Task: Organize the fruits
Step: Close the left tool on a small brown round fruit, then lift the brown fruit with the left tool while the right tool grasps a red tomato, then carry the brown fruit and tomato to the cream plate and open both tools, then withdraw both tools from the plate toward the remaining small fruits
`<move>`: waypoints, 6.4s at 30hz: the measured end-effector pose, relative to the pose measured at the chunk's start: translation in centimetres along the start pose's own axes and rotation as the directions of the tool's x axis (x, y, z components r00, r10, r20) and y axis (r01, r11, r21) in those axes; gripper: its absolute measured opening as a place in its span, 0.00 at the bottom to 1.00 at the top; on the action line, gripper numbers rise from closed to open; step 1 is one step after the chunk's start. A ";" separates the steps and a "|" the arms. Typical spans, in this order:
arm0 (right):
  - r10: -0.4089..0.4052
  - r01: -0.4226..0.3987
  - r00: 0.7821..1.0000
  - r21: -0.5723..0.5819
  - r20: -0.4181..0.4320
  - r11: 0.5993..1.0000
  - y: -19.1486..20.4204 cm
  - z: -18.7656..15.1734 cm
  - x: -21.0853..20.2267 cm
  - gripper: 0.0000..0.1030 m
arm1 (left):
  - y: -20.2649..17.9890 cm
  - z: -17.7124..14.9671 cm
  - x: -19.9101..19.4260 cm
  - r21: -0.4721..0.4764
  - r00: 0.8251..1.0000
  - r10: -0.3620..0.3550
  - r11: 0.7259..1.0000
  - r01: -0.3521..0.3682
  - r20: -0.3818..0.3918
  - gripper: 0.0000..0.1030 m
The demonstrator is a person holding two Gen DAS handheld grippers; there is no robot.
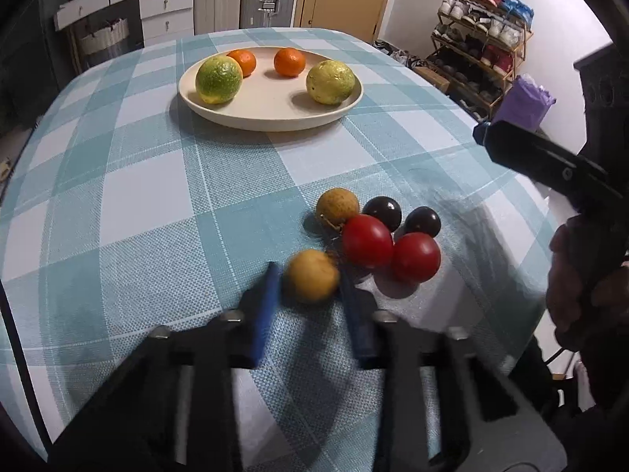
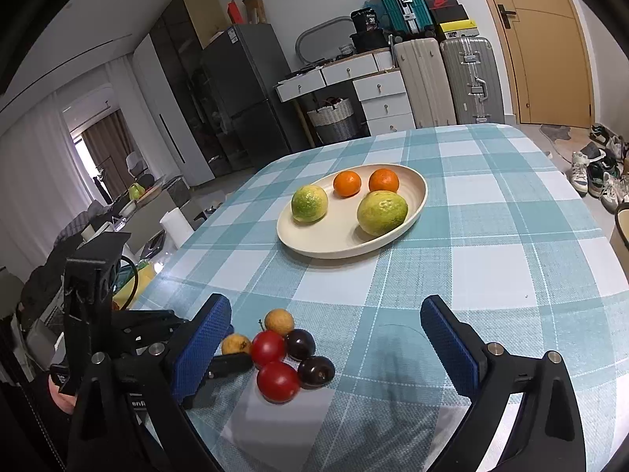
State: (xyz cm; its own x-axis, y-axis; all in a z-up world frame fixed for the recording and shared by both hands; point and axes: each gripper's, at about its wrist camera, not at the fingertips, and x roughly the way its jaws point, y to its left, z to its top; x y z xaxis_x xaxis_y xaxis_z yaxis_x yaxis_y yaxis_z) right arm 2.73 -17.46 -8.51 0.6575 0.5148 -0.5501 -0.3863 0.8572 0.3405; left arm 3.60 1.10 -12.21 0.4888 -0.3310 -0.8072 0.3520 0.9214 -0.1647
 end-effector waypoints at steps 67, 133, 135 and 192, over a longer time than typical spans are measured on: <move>0.061 -0.051 0.990 0.088 -0.125 0.995 2.6 -4.7 2.8 0.30 | 6.4 -1.9 -3.2 -0.264 0.997 0.037 0.964 -0.017 0.074 0.23; -0.019 0.029 0.991 0.072 -0.131 0.997 -8.8 12.8 15.2 0.31 | 6.2 23.3 11.9 -0.245 0.999 -0.044 0.968 0.049 0.027 0.23; -0.013 0.024 0.990 0.083 -0.137 0.996 -9.0 12.7 15.5 0.40 | 6.2 23.3 11.5 -0.245 0.998 -0.038 0.968 0.046 0.040 0.23; 0.068 -0.061 0.978 -0.041 0.196 0.997 1.8 8.0 -4.9 1.00 | 1.0 10.2 -11.5 -0.236 0.941 0.113 0.971 -0.036 0.318 0.98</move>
State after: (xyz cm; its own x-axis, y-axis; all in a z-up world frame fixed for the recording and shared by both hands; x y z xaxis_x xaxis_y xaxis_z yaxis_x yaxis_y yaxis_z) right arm 4.03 -18.54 0.86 0.7439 0.5594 -0.3656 -0.4520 0.8241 0.3413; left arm 6.48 3.79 2.64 0.7539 -0.2726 -0.5978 0.1355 0.9548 -0.2645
